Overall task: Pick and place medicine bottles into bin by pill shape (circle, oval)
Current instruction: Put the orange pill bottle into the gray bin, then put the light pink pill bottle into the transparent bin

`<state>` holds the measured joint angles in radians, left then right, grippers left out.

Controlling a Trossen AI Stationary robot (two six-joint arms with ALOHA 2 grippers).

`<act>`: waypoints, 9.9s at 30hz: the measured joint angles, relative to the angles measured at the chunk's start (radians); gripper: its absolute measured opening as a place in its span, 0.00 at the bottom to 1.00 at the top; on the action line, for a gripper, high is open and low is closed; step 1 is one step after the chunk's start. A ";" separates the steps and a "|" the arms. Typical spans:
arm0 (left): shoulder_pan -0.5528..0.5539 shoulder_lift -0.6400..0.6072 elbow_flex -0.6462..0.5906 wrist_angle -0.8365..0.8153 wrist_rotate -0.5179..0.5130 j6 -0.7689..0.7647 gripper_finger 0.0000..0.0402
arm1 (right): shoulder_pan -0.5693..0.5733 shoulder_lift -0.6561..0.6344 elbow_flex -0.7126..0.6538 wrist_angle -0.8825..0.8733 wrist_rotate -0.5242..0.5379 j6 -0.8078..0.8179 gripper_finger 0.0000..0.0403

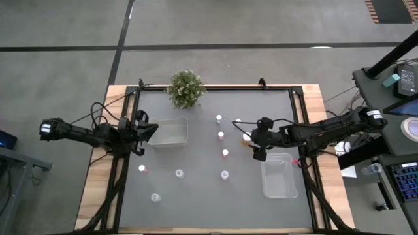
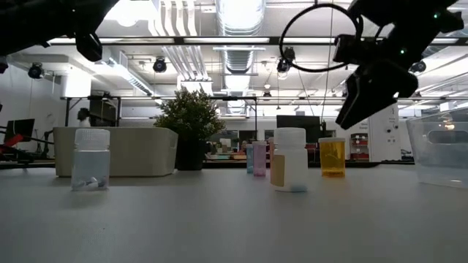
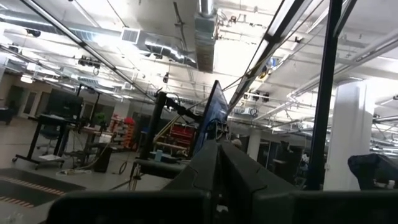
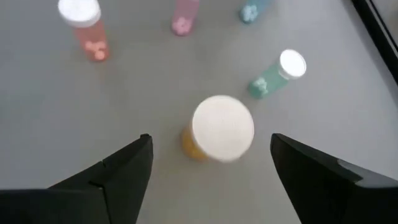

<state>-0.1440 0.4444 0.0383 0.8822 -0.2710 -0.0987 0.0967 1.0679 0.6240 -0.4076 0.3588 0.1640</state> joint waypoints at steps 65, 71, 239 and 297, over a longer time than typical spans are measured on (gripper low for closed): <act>0.000 0.004 0.000 0.000 -0.124 0.063 0.00 | -0.140 0.079 0.007 0.226 -0.122 -0.007 0.49; 0.000 -0.006 0.000 0.000 -0.139 0.087 0.00 | -0.134 0.079 0.076 0.224 -0.121 0.001 0.49; -0.002 0.425 0.352 0.009 0.002 -0.005 0.00 | 0.154 -0.214 -0.137 0.698 -0.096 -0.288 0.61; 0.028 1.420 1.200 -1.139 0.074 0.079 0.40 | 0.145 -0.207 -0.116 0.365 -0.044 -0.077 0.61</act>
<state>-0.1158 1.8641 1.2382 -0.2569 -0.1967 -0.0197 0.2413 0.8605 0.5076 -0.0421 0.3149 0.0868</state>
